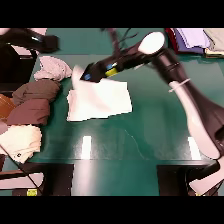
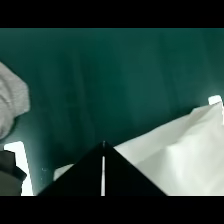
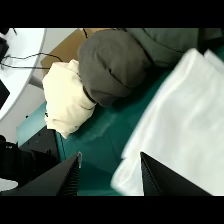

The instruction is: Fold the shirts.

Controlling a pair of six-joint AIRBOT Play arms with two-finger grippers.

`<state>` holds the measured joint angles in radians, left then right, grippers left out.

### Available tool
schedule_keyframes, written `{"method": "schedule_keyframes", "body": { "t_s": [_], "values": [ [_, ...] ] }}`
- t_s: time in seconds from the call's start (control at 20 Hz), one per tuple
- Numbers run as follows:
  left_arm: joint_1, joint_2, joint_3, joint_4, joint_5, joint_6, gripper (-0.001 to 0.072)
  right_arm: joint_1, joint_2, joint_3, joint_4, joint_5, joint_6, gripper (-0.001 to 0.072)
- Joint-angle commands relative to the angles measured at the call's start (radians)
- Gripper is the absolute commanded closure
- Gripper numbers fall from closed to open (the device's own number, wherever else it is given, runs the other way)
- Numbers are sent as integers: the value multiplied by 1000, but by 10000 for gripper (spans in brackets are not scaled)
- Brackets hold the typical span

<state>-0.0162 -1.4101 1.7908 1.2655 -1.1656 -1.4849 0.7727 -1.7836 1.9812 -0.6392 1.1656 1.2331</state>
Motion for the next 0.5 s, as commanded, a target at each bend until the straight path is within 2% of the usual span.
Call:
{"method": "schedule_keyframes", "body": {
  "t_s": [0.0, 0.1, 0.2, 0.35, 0.45],
  "values": [
    [103, 102, 0, 29, -31, 0, 683, 50, -71, 1, -6, -19, -45, 273],
    [105, 111, 0, 34, -49, 1, 683, -3, -58, -6, -54, 91, -35, 273],
    [105, 110, -1, 30, -71, 1, 683, -81, -8, -93, -102, 142, -16, 274],
    [105, 107, -3, 21, -87, 1, 684, -245, 101, -316, -201, 139, 47, 273],
    [105, 107, -7, -14, -92, 1, 684, -370, 159, -482, -260, 89, 96, 268]
  ]
}}
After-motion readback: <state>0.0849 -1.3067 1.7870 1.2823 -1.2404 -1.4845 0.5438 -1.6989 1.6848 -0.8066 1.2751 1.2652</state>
